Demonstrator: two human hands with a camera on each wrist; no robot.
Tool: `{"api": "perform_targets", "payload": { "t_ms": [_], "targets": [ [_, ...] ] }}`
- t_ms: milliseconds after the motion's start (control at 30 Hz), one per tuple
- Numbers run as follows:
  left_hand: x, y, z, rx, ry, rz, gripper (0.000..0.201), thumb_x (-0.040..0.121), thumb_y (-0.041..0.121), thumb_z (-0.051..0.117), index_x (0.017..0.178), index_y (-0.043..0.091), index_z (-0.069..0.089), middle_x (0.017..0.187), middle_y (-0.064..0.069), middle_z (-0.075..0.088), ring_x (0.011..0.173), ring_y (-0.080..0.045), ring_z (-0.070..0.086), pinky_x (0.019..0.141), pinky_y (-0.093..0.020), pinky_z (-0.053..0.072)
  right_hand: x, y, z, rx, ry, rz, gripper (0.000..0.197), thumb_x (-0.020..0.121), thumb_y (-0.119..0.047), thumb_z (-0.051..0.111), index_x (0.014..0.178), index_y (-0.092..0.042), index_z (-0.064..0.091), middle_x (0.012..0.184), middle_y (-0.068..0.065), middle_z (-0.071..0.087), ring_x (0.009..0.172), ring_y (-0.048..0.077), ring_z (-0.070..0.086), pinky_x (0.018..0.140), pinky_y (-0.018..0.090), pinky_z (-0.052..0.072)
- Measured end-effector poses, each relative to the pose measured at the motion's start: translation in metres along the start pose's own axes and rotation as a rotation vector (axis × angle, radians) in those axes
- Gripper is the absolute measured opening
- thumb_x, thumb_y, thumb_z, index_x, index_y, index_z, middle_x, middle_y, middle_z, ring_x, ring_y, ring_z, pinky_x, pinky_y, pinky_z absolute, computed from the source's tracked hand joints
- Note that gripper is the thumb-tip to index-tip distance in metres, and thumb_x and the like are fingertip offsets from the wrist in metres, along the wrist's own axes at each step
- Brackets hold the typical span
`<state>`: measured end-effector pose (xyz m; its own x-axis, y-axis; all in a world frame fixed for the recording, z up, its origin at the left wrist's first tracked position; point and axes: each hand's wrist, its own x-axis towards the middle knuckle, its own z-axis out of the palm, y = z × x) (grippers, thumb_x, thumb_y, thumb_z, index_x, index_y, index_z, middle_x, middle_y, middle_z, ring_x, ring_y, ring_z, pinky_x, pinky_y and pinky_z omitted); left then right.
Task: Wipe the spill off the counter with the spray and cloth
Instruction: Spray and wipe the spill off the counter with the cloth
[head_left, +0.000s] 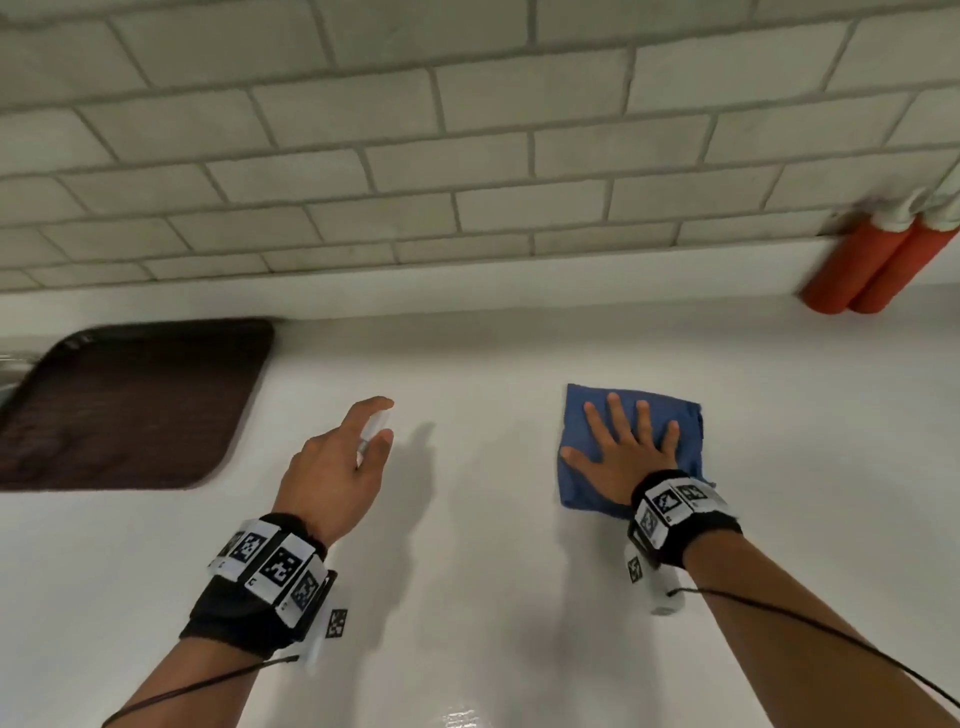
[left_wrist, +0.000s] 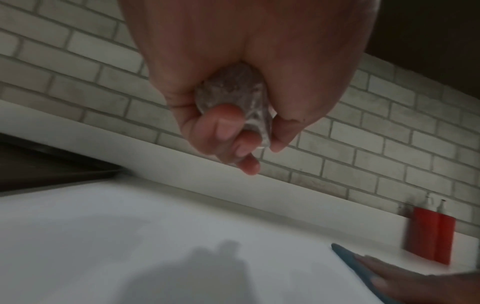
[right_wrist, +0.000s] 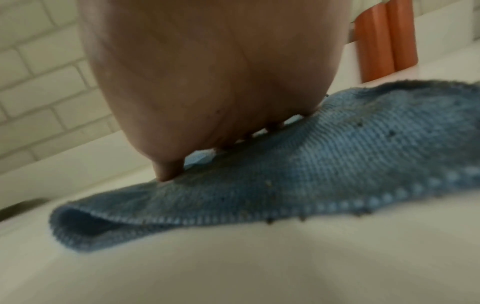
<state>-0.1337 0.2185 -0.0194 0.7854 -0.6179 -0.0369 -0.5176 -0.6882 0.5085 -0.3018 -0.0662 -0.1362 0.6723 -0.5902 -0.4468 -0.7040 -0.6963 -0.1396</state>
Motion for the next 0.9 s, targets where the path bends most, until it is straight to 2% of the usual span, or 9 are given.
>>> {"api": "perform_targets", "payload": {
  "t_ms": [167,333,367,467,533,600,667,767,900],
  "targets": [
    [-0.011,-0.061,-0.025,0.0,0.008,-0.042,0.038,0.101,0.043,0.042,0.138,0.043,0.041,0.1,0.0,0.07,0.098,-0.027,0.066,0.083,-0.038,0.049,0.039,-0.089,-0.013,-0.01,-0.032,-0.001,0.084,0.088,-0.077,0.012,0.153,-0.032,-0.016,0.16,0.002,-0.026,0.145,0.041,-0.022,0.111,0.069,-0.009],
    [-0.016,-0.118,-0.058,-0.057,0.026,-0.041,0.038,0.1,0.044,0.042,0.138,0.045,0.042,0.102,-0.001,0.071,0.096,-0.024,0.065,0.084,-0.039,0.052,-0.022,-0.202,0.047,-0.063,-0.052,-0.266,0.083,0.083,-0.075,-0.002,0.152,-0.032,-0.017,0.159,0.002,-0.028,0.144,0.039,-0.025,0.11,0.067,-0.014],
    [-0.017,-0.126,-0.064,-0.061,0.028,-0.036,0.039,0.1,0.043,0.042,0.139,0.043,0.042,0.102,-0.001,0.071,0.097,-0.023,0.065,0.083,-0.037,0.051,-0.041,-0.219,0.061,-0.085,-0.084,-0.312,0.085,0.081,-0.075,-0.002,0.153,-0.031,-0.013,0.16,0.003,-0.024,0.145,0.04,-0.021,0.11,0.068,-0.013],
    [-0.021,-0.152,-0.079,-0.056,0.02,-0.028,0.038,0.1,0.044,0.041,0.138,0.044,0.041,0.106,0.0,0.07,0.1,-0.024,0.065,0.084,-0.038,0.051,-0.078,-0.25,0.082,-0.124,-0.032,-0.356,0.08,0.09,-0.073,0.007,0.154,-0.027,0.017,0.162,0.006,0.008,0.146,0.043,0.014,0.108,0.067,0.005],
    [-0.026,-0.168,-0.087,-0.059,0.021,-0.028,0.033,0.1,0.044,0.04,0.134,0.045,0.041,0.102,0.001,0.07,0.097,-0.025,0.066,0.085,-0.041,0.052,-0.068,-0.261,0.07,-0.134,-0.034,-0.342,0.084,0.081,-0.077,-0.004,0.153,-0.034,-0.004,0.162,0.0,-0.01,0.149,0.038,-0.004,0.112,0.064,-0.002],
    [-0.03,-0.184,-0.094,-0.057,0.022,-0.036,0.028,0.1,0.042,0.041,0.128,0.041,0.042,0.085,0.002,0.068,0.087,-0.026,0.066,0.079,-0.041,0.052,-0.038,-0.271,0.059,-0.128,-0.027,-0.3,0.085,0.077,-0.081,-0.003,0.15,-0.039,-0.019,0.159,-0.005,-0.027,0.146,0.032,-0.023,0.114,0.063,-0.01],
    [-0.034,-0.199,-0.098,-0.044,0.025,-0.043,0.023,0.101,0.041,0.04,0.124,0.037,0.043,0.07,0.009,0.06,0.077,-0.026,0.065,0.074,-0.04,0.051,-0.007,-0.291,0.044,-0.121,-0.037,-0.224,0.081,0.086,-0.078,0.009,0.152,-0.038,-0.017,0.159,-0.004,-0.026,0.146,0.033,-0.023,0.113,0.064,-0.008],
    [-0.042,-0.216,-0.101,-0.044,0.032,-0.012,0.017,0.101,0.038,0.043,0.118,0.037,0.042,0.064,0.01,0.056,0.067,-0.028,0.062,0.067,-0.041,0.052,0.009,-0.32,0.04,-0.139,-0.027,-0.159,0.076,0.093,-0.071,0.014,0.153,-0.033,-0.014,0.161,0.0,-0.024,0.146,0.037,-0.02,0.113,0.066,-0.006],
    [-0.054,-0.241,-0.106,-0.038,0.047,-0.038,0.027,0.099,0.037,0.05,0.125,0.039,0.044,0.068,0.009,0.056,0.071,-0.033,0.066,0.067,-0.04,0.052,-0.034,-0.345,0.068,-0.197,-0.012,-0.317,0.078,0.085,-0.07,-0.004,0.153,-0.033,-0.015,0.161,-0.001,-0.024,0.147,0.035,-0.02,0.113,0.065,-0.008]
  ]
}}
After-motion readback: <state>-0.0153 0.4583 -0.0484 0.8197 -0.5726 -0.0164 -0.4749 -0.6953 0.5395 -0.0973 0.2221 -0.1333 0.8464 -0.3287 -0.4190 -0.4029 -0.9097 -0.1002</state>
